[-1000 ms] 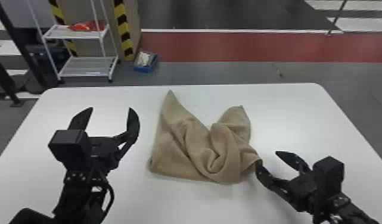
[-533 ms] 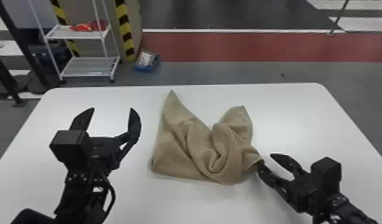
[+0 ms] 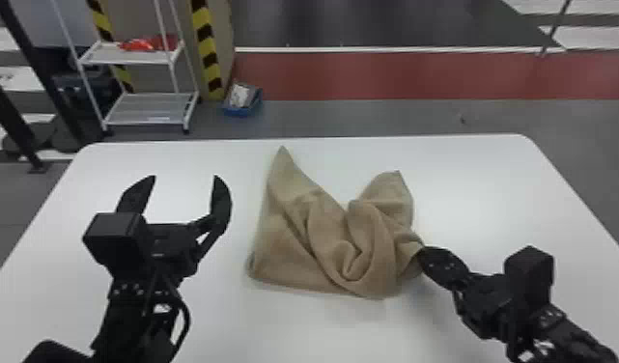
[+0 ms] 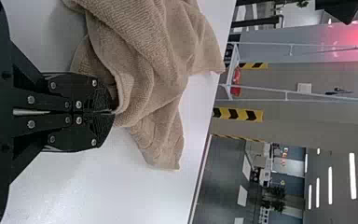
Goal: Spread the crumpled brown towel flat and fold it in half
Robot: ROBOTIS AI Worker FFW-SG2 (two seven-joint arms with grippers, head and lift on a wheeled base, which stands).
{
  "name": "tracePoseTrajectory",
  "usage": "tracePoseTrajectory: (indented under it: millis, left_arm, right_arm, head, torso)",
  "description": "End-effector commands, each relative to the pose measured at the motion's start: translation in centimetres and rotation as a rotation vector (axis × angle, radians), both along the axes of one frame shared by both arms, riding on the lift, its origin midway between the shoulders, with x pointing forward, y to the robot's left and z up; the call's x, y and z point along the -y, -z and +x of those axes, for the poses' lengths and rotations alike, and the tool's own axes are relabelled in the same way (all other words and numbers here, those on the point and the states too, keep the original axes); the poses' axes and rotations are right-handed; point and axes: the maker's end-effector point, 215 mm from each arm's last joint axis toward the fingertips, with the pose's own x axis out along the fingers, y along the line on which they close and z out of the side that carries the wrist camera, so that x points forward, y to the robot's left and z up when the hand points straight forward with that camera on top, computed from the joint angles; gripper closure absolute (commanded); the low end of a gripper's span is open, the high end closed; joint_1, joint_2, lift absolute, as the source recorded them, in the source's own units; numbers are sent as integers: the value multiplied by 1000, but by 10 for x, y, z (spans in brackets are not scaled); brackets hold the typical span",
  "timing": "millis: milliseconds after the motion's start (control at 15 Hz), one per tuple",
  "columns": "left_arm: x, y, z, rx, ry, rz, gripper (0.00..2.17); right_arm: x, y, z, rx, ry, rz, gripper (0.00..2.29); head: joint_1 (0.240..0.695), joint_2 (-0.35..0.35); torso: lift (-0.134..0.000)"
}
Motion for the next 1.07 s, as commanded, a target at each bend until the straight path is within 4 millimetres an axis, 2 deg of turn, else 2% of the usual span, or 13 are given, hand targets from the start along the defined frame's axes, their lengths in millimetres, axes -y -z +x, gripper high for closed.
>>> tracePoseTrajectory:
  millis: [0,133,267,467,667,800,867,933,1000]
  left_arm:
    - [-7,0,-1,0,-10,5,73]
    - [-7,-1,-1,1,-11,5,73]
    - [-12,-2,-3,1,-19,6,73]
    - [-11,-5,-5,6,-16,7,73]
    - [-10,-9,-7,11,-12,5,73]
    - [-19,-10,-10,11,-27,13,73]
    - [-21,-9,-10,10,-27,17,73]
    - [-22,-9,-11,8,-28,17,73]
    - [-21,-10,-11,9,-27,16,73]
  right_arm:
    - [-16,-25,-2,37,-29,6,1649]
    - [-30,-60,-3,81,-57,11,1649]
    - [-37,-115,0,142,-62,14,1649]
    - [-37,-169,15,170,-43,9,1649]
    - [-36,-204,30,194,-26,14,1649]
    - [-32,-230,36,241,5,18,1649]
    - [-31,-239,40,259,23,29,1649]
    - [-34,-243,44,266,19,32,1649]
    - [-33,-227,54,239,37,16,1649]
  head:
    - [695,23]
    - [695,49]
    - [695,67]
    - [695,84]
    - [695,83]
    - [695,81]
    - [678,80]
    - [668,81]
    - [660,82]
  torso:
    - [-125]
    - [-125]
    - [-125]
    - [-125]
    - [-125]
    - [-125]
    - [-125]
    - [-125]
    - [-125]
